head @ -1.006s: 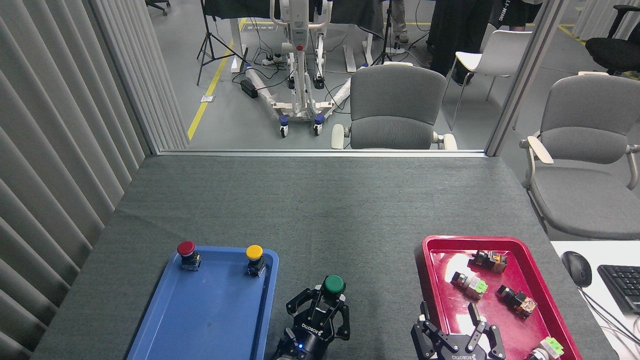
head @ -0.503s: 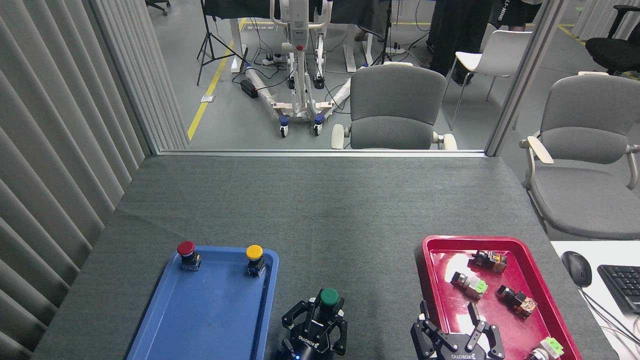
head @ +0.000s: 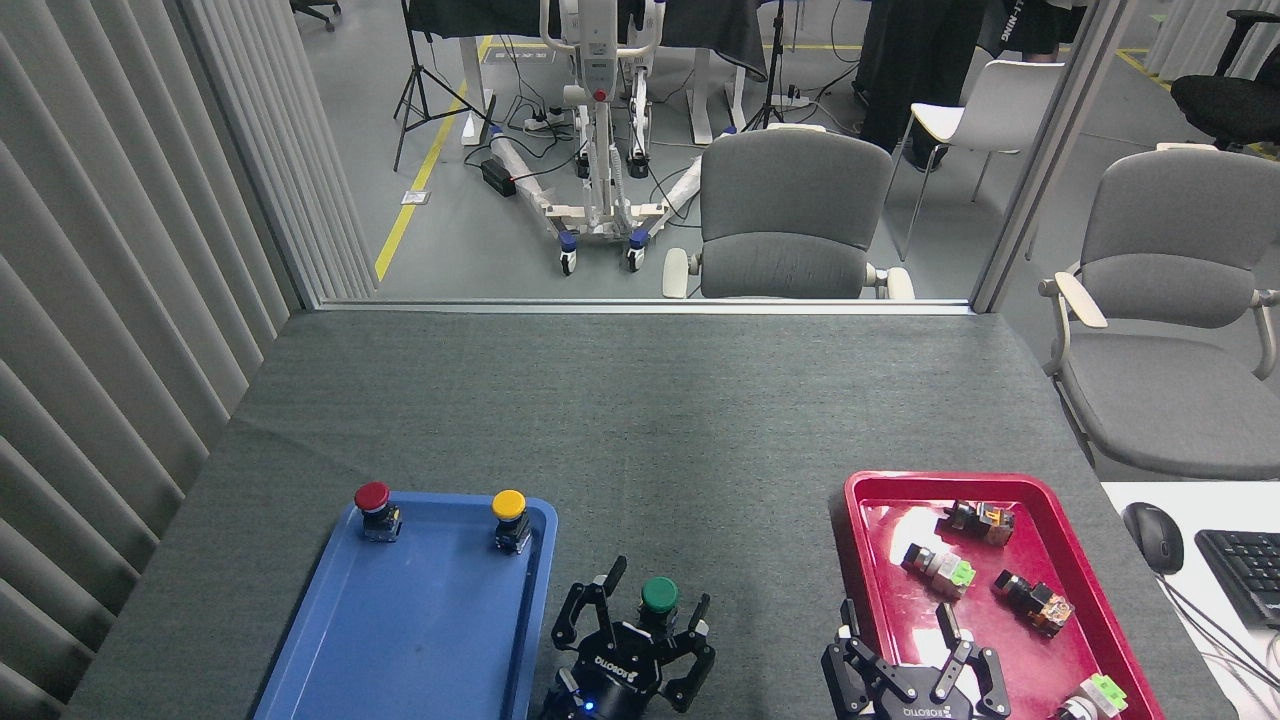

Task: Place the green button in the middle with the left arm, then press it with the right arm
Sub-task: 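Release the green button on the table and withdraw the left gripper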

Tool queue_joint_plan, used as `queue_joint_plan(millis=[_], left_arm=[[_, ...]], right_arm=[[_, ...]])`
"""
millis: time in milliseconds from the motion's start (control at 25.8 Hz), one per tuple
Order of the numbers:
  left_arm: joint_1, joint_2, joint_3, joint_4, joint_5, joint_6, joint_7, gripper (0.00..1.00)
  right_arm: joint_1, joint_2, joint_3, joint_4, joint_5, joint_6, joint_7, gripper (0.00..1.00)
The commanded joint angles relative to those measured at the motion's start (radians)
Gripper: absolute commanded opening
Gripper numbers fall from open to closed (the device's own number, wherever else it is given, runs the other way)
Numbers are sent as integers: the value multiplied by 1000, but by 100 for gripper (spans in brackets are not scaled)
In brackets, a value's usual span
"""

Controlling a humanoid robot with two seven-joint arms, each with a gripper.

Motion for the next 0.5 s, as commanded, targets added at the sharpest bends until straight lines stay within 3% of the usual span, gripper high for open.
queue_joint_plan(millis=[0,155,232,387,464], left_arm=[[118,123,55,-239,3,5,-7,99],[269,224,207,-496,10,-30,-76,99],[315,270,345,-563,11,-152,-203,99],[374,275,632,-585,13,-397,-337,99],[383,254,724,-557,11,-451,-337,99]], right_arm=[[0,1,1,-1,2,0,3,99],[-3,18,4,-1,6,2,5,99],[-9,26,9,-4,9,4,6,99],[-43,34,21,-7,23,13,6,97],[-66,35,50,-7,41,10,6,85]])
